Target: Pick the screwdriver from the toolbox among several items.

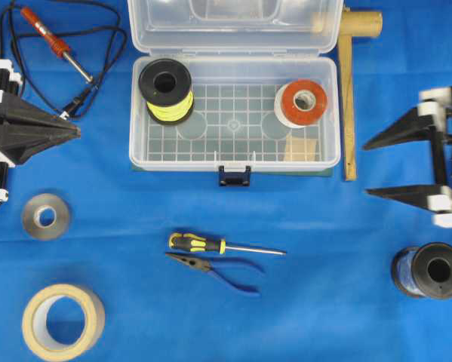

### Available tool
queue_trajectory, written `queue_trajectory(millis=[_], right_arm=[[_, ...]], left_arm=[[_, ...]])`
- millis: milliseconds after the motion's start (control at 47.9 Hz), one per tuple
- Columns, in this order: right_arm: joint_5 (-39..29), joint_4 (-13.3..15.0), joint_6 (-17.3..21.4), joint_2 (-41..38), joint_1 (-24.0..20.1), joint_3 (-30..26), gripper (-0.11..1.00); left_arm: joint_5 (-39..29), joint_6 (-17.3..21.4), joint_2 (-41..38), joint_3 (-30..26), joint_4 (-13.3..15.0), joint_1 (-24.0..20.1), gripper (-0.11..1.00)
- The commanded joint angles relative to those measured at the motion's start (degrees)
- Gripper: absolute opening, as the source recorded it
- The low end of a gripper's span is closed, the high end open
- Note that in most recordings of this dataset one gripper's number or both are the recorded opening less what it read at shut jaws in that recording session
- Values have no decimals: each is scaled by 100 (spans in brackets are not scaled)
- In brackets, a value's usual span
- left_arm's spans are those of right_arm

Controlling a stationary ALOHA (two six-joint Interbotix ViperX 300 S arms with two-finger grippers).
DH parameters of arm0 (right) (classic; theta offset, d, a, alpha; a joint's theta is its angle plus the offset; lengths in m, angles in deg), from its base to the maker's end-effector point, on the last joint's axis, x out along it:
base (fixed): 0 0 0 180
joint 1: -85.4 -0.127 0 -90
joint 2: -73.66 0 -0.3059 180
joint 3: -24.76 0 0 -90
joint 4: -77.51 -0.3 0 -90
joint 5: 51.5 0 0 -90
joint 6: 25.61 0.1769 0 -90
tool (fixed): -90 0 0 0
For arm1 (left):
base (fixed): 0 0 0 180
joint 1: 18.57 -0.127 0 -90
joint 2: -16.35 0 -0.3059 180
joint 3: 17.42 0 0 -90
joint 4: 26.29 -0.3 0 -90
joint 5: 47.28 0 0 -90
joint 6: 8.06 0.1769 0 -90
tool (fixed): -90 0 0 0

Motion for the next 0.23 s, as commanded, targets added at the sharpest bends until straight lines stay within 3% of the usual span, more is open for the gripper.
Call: queue_trajectory(millis=[0,209], right_arm=[[281,35,9,439,88,387,76],[580,35,0,1125,369,1187,76]], left_arm=[[26,9,-44,-53,9,-9,0],[35,9,-62,-44,9,-9,0]])
